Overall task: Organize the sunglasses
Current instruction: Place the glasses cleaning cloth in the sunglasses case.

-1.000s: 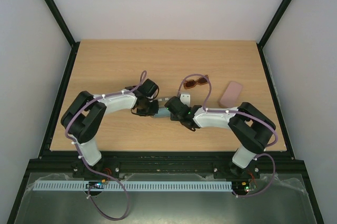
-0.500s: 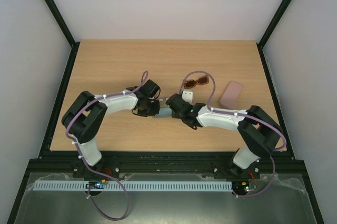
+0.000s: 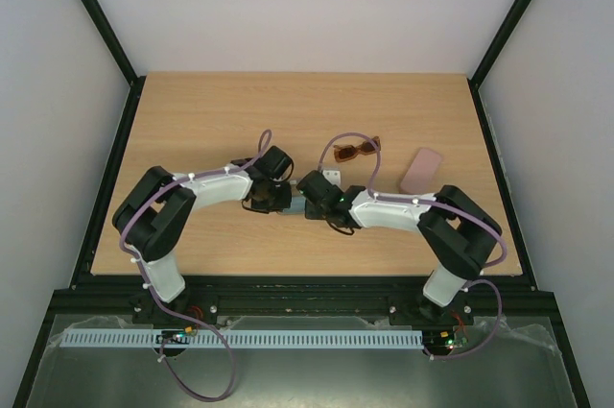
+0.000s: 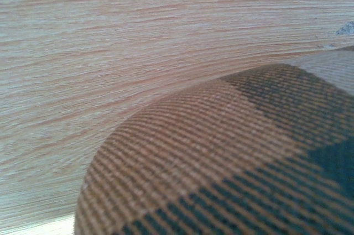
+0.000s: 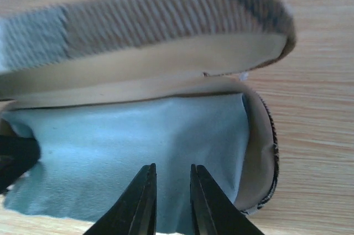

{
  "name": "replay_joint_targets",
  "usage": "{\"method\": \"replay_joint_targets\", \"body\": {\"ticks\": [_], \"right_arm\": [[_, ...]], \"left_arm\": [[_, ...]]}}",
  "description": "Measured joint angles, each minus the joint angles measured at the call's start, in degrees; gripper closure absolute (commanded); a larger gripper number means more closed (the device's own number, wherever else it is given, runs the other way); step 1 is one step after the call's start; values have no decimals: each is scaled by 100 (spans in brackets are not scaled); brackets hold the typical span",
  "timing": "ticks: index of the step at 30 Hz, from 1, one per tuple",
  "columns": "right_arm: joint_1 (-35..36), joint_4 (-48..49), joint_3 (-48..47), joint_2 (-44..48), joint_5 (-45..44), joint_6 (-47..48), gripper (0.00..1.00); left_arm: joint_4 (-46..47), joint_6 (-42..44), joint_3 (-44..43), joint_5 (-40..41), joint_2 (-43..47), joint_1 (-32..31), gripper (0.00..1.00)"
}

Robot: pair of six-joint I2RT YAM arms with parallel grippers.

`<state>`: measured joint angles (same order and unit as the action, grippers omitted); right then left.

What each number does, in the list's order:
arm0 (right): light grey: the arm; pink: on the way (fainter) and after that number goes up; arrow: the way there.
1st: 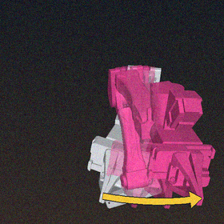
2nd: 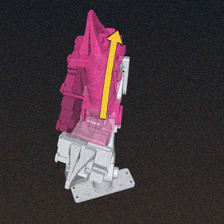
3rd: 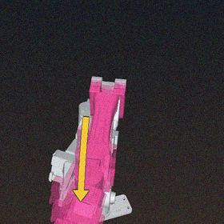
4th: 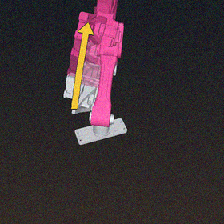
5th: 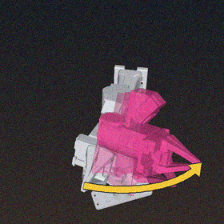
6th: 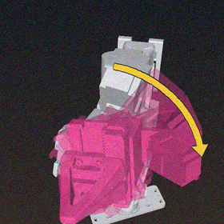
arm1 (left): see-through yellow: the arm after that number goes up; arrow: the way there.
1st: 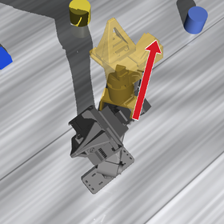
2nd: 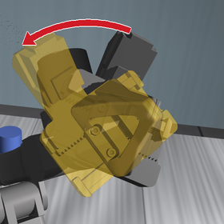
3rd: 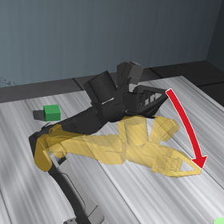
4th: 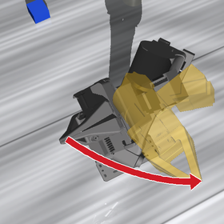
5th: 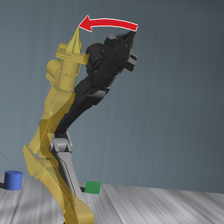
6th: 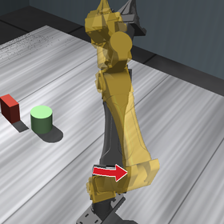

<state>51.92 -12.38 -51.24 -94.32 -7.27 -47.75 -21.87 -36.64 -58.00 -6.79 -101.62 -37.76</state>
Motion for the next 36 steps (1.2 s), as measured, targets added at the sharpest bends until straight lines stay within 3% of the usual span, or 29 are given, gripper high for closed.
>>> {"method": "replay_joint_targets", "body": {"ticks": [11, 16, 22, 26, 31, 36], "right_arm": [[-11, 181, -4, -435, 35, 55, 77], [-11, 260, -37, -531, 28, 61, 75], [-11, 358, -81, -599, 31, 57, 75], [-11, 376, -83, -603, 33, 57, 75], [-11, 376, -83, -614, 35, 35, 76], [-11, 376, -83, -614, 79, 9, 76]], "left_arm": [[-48, -55, -13, 186, 37, -24, 97], [-190, -103, -72, 321, 59, -33, 86], [-463, -149, -195, 647, 129, -33, 80], [-682, -157, -212, 844, 330, -33, 81], [-901, -256, -212, 994, 623, -22, 91], [-457, -286, 39, 654, 1010, -15, 94]]}}
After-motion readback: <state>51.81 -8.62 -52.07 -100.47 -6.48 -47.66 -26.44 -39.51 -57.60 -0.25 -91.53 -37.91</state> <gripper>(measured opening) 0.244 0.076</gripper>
